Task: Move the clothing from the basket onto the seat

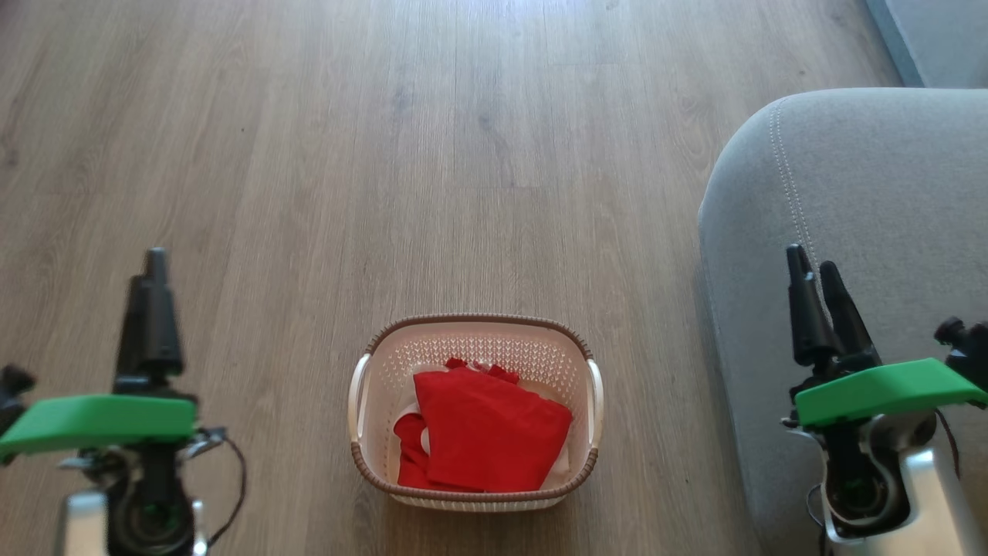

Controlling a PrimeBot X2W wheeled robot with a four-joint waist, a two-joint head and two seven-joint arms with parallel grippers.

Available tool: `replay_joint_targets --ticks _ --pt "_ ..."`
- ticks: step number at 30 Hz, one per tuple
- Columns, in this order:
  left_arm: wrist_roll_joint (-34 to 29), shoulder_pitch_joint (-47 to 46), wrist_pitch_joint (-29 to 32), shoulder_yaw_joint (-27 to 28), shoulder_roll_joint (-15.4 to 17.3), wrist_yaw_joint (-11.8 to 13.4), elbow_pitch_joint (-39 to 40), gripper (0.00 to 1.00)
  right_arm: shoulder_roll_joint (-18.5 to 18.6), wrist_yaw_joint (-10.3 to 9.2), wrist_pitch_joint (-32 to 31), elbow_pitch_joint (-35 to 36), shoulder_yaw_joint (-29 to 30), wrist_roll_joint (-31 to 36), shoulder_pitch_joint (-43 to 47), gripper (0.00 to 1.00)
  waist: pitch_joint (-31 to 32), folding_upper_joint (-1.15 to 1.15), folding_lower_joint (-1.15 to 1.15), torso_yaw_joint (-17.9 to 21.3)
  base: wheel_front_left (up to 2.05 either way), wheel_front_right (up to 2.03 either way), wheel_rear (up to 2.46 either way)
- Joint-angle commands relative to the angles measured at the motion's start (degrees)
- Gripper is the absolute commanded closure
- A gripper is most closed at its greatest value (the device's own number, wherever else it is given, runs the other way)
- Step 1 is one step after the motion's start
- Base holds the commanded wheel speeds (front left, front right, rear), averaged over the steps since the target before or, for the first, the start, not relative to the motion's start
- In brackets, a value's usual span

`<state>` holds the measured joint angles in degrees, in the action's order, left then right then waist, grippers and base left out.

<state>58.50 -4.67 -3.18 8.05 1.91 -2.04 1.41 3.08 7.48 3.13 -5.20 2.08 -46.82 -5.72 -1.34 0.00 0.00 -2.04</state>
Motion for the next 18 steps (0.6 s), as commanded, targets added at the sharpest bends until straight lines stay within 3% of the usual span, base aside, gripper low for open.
replay_joint_targets --ticks 1,6,11,16,18 --pt "-2.43 -2.74 -0.68 -0.31 0.51 0.75 3.17 0.00 0.52 0.01 0.66 2.86 -1.03 2.55 -3.29 0.00 -0.04 0.00 0.00 0.02 0.00 0.00 0.00" --pt "-9.83 -2.50 -1.52 -4.52 0.55 3.53 5.28 0.00 1.00 0.01 1.50 4.02 -2.56 8.30 -3.62 0.00 -0.24 0.00 0.00 0.11 0.00 0.00 0.00" --pt "-19.02 -2.51 -2.36 -9.79 1.39 4.78 5.75 0.00 1.52 0.01 2.34 4.66 -4.37 13.33 -3.92 0.00 -0.59 0.00 0.00 0.18 0.00 0.00 0.00" --pt "-25.60 -2.98 -3.19 -17.07 5.07 11.80 4.34 0.00 1.91 0.01 3.19 4.67 -5.59 18.34 -4.15 0.00 -0.91 0.00 0.00 0.18 0.00 0.00 0.00" --pt "-26.57 -3.20 -3.36 -18.84 6.00 13.24 3.81 0.00 1.96 0.01 3.36 4.50 -5.86 19.28 -4.12 0.00 -0.92 0.00 0.00 0.18 0.00 0.00 0.00"
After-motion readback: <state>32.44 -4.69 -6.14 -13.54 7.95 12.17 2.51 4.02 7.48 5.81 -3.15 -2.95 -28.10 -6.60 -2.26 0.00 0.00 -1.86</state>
